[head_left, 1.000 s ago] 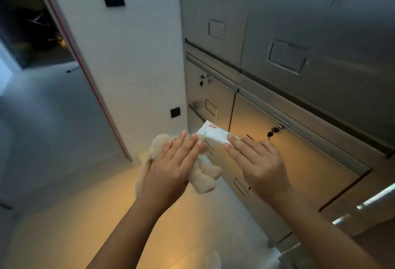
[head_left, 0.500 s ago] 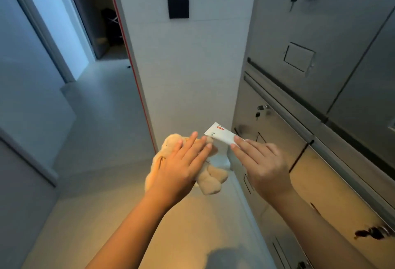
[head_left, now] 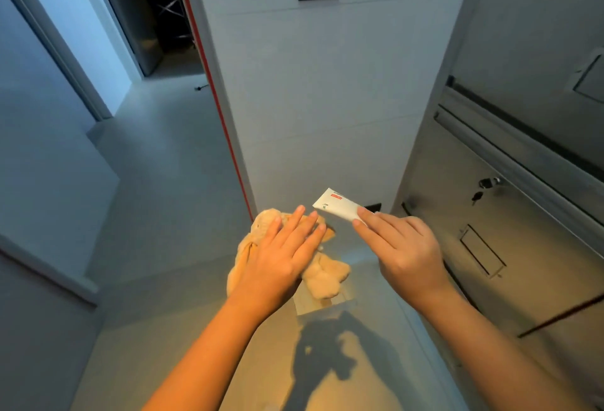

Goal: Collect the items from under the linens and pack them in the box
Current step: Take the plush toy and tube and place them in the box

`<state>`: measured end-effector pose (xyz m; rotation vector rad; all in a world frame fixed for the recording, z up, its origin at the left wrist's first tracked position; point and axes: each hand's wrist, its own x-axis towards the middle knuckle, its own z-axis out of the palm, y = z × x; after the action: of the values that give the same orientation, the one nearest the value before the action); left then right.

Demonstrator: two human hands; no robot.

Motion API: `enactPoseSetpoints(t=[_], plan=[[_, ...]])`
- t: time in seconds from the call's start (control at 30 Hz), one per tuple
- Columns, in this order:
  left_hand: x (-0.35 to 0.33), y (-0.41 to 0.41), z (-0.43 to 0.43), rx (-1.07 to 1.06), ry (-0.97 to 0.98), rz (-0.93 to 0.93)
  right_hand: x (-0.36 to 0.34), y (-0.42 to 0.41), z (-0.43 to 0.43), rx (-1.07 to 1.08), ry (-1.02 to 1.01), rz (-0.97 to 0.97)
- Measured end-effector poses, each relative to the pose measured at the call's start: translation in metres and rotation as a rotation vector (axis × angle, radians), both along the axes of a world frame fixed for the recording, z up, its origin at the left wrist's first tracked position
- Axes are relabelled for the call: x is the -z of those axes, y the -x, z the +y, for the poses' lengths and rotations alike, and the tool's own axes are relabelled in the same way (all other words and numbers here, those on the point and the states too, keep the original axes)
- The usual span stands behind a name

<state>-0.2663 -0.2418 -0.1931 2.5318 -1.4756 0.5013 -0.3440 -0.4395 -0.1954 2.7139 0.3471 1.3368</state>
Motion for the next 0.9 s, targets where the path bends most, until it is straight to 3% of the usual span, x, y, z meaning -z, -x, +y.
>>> enactPoseSetpoints(t=[0.23,0.5,0.9], plan=[[0.005,-0.112,0.001,0.084,-0.020,-0.014,0.012,-0.100,0.007,0.062,-0.050,0.010],[0.052,-0.177,-0.047,0.124,-0.027,-0.038,0.054,-0.164,-0.038,0.048,-0.075,0.065],[0.241,-0.228,-0.115,0.118,-0.078,-0.012,0.249,-0.211,-0.114,0.036,-0.038,0.166]])
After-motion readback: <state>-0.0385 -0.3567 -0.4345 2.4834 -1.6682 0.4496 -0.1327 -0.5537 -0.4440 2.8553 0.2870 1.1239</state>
